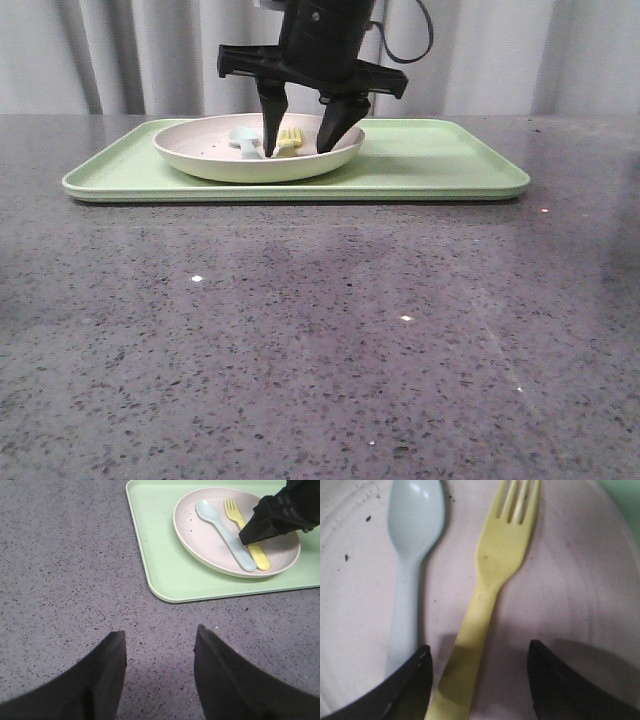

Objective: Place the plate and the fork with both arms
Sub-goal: 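Lower the right gripper over the yellow fork on the plate, then close the right gripper on the yellow fork handle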

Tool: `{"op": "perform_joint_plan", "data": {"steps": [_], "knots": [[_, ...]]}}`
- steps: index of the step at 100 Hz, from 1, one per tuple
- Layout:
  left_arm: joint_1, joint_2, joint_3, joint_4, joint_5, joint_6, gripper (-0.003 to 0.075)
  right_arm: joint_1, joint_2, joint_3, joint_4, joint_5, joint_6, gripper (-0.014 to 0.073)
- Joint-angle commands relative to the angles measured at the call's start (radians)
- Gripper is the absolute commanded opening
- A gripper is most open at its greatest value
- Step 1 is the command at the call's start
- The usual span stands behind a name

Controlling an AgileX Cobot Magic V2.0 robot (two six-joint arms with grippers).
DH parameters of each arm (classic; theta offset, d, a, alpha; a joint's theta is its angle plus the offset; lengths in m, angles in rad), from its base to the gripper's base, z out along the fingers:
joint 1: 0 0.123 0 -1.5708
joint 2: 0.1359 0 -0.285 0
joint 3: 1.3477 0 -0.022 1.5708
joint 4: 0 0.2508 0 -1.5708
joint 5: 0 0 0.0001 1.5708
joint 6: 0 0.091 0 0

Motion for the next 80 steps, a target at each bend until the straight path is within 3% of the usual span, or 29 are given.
{"op": "perform_joint_plan", "data": {"steps": [1, 15, 51, 71, 80], "knots": [[-0.006, -0.007, -0.029, -0.016, -0.061, -0.010, 0.0312, -0.001, -0.061, -0.030, 0.007, -0.022, 0.000, 0.0435], [-0.006, -0.007, -0.029, -0.016, -0.063, -0.010, 0.0312, -0.001, -0.061, -0.030, 0.007, -0.022, 0.001, 0.0422], [-0.006, -0.007, -0.029, -0.018, -0.066, -0.010, 0.0312, -0.002, -0.048, -0.030, 0.009, -0.014, 0.001, 0.0127], [-0.006, -0.007, -0.029, -0.018, -0.066, -0.010, 0.0312, -0.002, -0.049, -0.030, 0.009, -0.013, 0.001, 0.0001], [-0.006, -0.007, -0.029, -0.018, -0.066, -0.010, 0.0312, -0.005, -0.056, -0.030, 0.009, -0.009, 0.001, -0.0017]]}}
